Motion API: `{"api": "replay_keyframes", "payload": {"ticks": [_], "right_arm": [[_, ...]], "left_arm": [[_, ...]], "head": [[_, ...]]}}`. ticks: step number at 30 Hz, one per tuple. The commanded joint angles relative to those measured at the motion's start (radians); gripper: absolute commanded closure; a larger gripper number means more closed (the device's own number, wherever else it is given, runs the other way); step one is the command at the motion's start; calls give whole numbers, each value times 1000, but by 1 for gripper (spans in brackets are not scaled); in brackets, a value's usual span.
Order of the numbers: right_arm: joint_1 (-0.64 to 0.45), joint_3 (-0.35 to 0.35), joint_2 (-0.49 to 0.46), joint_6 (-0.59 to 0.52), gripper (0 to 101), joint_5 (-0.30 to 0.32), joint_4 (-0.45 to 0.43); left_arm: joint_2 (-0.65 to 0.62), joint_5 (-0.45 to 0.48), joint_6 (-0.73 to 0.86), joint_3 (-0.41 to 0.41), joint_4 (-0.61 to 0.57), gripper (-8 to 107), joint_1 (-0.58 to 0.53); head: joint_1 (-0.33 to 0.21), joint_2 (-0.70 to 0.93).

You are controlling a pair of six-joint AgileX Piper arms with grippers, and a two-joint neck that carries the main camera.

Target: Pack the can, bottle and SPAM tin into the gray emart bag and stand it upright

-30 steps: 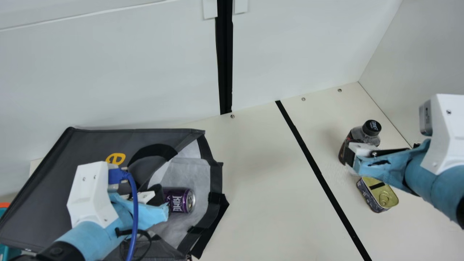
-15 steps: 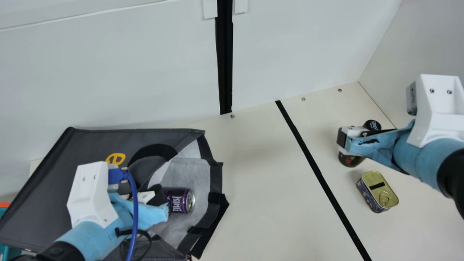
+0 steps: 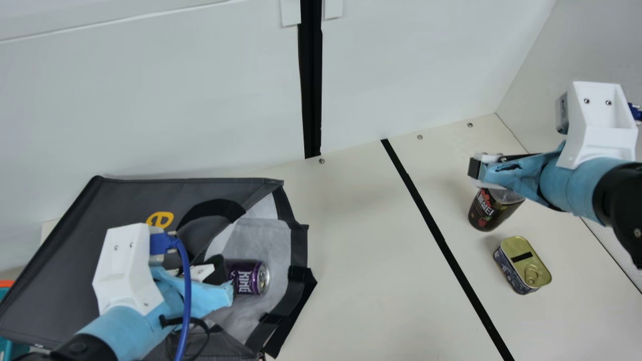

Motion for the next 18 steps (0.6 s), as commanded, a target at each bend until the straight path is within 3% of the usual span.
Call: {"api": "replay_keyframes", "payload": {"ticks": [1,18], "right_arm": [[-21,-3,14,-18,6,-5,17],[-179,-23,143,-152,6,-35,122]], "left_arm": [[0,0,0,0,0,107,0],[0,0,0,0,0,107,0]], "head": [[-23,-1],[-23,-1]]}}
